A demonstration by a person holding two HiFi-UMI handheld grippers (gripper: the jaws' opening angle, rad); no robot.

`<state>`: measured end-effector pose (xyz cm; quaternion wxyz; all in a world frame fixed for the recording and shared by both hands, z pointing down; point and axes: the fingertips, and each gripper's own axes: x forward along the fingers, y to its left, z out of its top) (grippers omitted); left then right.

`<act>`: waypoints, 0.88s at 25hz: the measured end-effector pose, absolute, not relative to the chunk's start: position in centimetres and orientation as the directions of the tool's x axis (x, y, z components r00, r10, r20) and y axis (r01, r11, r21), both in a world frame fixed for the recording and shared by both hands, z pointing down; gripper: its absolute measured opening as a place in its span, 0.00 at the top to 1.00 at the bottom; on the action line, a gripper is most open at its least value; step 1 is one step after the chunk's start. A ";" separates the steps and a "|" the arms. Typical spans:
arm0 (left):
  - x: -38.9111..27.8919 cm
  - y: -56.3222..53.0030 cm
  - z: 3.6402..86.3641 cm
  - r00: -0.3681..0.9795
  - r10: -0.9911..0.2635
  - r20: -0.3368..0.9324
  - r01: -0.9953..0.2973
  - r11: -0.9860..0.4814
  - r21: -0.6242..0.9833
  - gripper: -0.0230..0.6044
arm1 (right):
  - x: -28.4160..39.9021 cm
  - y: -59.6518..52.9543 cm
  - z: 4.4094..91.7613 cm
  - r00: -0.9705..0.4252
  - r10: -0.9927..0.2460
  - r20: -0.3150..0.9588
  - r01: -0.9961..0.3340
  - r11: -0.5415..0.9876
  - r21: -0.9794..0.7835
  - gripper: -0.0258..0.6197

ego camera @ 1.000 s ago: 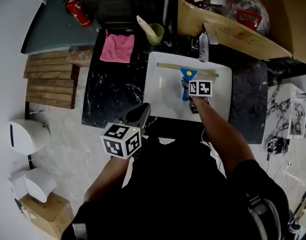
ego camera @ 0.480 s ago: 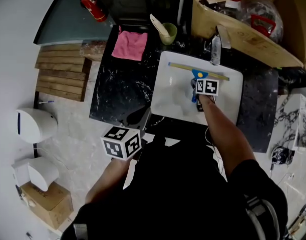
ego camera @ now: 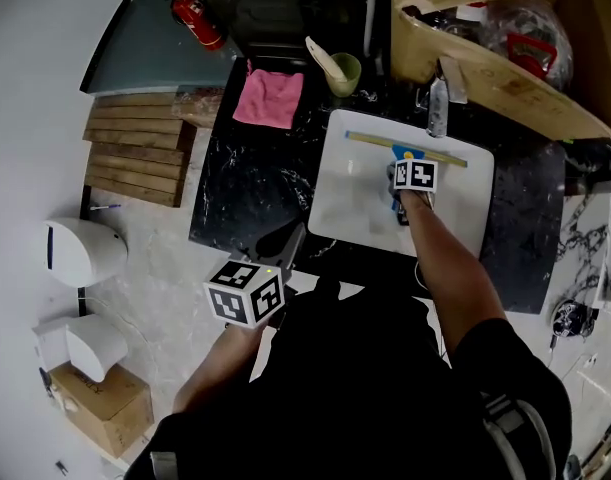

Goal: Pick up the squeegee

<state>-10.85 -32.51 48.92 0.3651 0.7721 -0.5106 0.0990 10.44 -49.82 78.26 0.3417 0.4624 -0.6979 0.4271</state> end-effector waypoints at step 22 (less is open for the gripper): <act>-11.5 -32.7 49.4 0.497 -0.717 0.489 -0.827 -0.221 0.517 0.94 | 9.6 -49.0 77.9 -0.403 -0.311 0.861 -0.915 0.160 -0.371 0.95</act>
